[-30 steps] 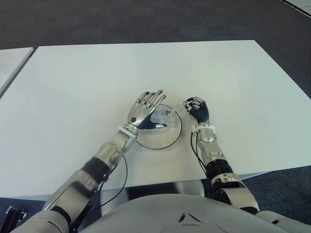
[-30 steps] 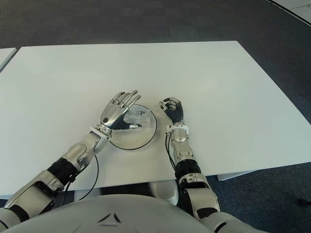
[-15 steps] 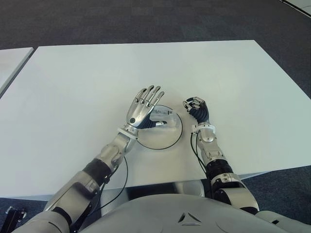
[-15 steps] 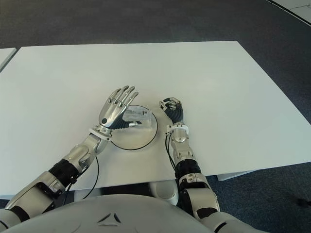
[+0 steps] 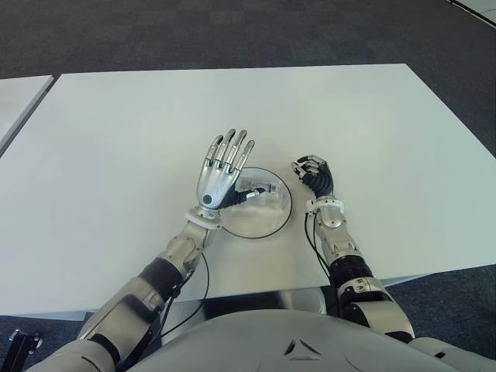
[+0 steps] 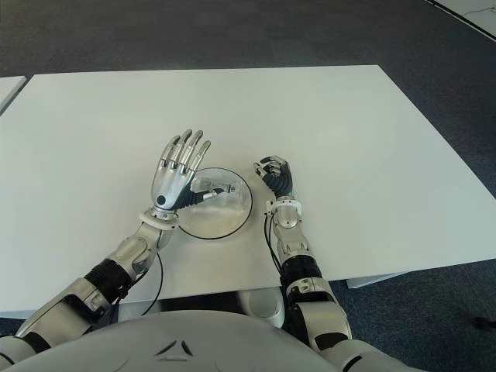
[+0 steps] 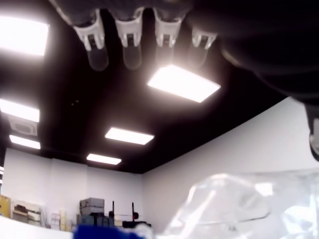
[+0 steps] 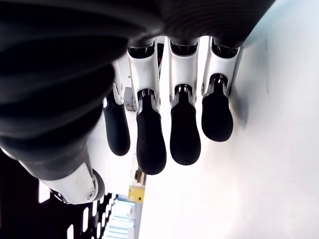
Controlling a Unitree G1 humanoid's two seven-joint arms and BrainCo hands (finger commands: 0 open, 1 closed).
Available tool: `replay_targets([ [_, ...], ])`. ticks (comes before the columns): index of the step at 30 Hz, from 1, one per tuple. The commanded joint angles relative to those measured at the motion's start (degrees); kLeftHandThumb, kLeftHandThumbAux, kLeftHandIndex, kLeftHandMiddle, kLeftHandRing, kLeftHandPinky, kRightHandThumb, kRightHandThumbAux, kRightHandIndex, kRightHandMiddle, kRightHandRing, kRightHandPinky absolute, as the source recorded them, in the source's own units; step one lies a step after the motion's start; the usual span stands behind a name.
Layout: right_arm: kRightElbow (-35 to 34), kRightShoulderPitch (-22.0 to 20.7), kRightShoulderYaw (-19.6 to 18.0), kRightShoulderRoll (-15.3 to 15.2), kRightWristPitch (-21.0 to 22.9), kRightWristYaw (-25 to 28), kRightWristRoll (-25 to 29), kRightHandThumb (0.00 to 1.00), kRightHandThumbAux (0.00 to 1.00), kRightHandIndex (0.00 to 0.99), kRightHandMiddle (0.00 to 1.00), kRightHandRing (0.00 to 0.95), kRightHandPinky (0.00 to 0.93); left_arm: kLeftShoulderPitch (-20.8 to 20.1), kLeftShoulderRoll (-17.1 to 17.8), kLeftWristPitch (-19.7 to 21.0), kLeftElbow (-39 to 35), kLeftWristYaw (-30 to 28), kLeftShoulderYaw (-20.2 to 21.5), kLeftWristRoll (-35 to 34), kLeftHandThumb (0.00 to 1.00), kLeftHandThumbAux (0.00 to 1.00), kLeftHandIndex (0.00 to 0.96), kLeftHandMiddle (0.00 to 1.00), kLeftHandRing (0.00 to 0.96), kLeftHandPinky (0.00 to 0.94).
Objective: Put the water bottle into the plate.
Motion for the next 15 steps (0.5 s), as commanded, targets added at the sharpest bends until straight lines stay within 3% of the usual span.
replay_targets([
  [1, 3.4, 4.9, 0.2, 0.3, 5.6, 0.9, 0.4, 0.702, 0.731, 0.432, 0.678, 0.669, 0.668, 1.3, -0.7, -0.5, 3.7, 4.2, -0.7, -0.2, 0.005, 0.371, 0.0, 0.0, 0.0, 0.0],
  [4, 3.6, 4.9, 0.2, 0.2, 5.4, 0.8, 0.2, 0.702, 0.731, 0.432, 0.679, 0.67, 0.669, 1.2, -2.2, -3.7, 4.8, 7.7, 0.9, -3.6, 0.017, 0.378, 0.0, 0.0, 0.0, 0.0],
  [8, 3.4, 5.0, 0.3, 0.1, 5.3, 0.8, 0.2, 0.702, 0.731, 0.432, 0.682, 0.674, 0.671, 1.4, -3.5, -12.6, 5.9, 9.2, 3.0, -10.5, 0.041, 0.404, 0.0, 0.0, 0.0, 0.0],
  [11, 3.1, 5.1, 0.3, 0.1, 5.4, 0.8, 0.2, 0.702, 0.731, 0.432, 0.684, 0.674, 0.669, 2.7, -4.7, -22.9, 5.3, 5.8, 6.1, -20.0, 0.066, 0.453, 0.0, 0.0, 0.0, 0.0],
  [15, 2.7, 5.3, 0.2, 0.2, 5.8, 0.6, 0.2, 0.702, 0.732, 0.432, 0.679, 0.668, 0.663, 4.6, -5.3, -27.3, 1.8, -0.6, 9.9, -28.5, 0.096, 0.513, 0.0, 0.0, 0.0, 0.0],
])
